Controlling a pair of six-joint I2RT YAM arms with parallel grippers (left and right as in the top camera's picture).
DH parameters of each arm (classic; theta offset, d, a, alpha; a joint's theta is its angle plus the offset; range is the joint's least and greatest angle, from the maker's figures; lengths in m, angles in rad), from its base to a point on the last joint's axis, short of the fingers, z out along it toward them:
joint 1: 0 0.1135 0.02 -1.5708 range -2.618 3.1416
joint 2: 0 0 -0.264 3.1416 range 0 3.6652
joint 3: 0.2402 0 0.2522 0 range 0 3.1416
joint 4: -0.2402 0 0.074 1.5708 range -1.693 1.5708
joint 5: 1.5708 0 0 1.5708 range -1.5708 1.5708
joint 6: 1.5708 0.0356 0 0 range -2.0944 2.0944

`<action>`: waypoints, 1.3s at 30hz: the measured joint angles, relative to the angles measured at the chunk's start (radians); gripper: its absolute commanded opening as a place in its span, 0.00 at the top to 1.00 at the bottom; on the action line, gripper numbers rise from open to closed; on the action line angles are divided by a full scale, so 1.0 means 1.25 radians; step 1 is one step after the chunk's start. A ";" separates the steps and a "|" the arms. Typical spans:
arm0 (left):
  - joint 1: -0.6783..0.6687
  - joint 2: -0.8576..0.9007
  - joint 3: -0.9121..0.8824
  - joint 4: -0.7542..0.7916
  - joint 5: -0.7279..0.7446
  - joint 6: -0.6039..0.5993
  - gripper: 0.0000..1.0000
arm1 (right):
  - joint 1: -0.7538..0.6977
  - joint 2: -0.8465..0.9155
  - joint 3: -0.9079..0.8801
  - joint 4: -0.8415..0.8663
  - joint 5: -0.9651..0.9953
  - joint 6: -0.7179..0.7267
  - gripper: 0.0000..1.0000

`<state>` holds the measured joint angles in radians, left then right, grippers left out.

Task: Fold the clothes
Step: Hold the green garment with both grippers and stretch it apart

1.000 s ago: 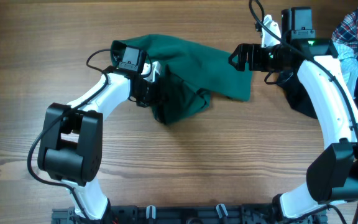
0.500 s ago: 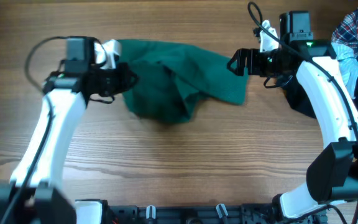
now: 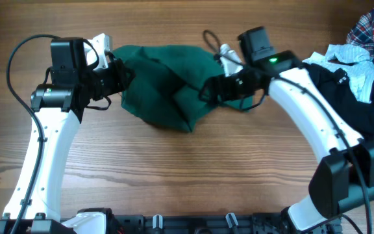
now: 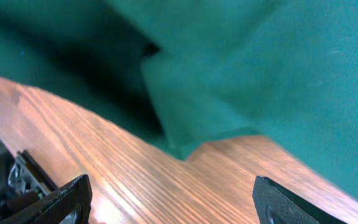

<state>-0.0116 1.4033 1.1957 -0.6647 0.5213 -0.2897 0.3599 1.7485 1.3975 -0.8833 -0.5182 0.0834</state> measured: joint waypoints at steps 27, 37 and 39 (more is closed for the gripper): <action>0.000 0.000 0.000 0.002 -0.063 0.000 0.96 | 0.042 0.045 -0.291 0.474 -0.031 0.523 0.33; 0.000 0.000 0.000 0.002 -0.063 0.000 0.96 | 0.042 0.064 -0.292 0.529 -0.067 0.434 0.37; 0.000 0.000 0.000 0.001 -0.063 0.000 0.96 | 0.042 0.064 -0.292 0.541 -0.067 0.410 0.46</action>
<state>-0.0116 1.4033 1.1957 -0.6632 0.4419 -0.2897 0.4118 1.8290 1.0328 -0.2073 -0.6025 0.5953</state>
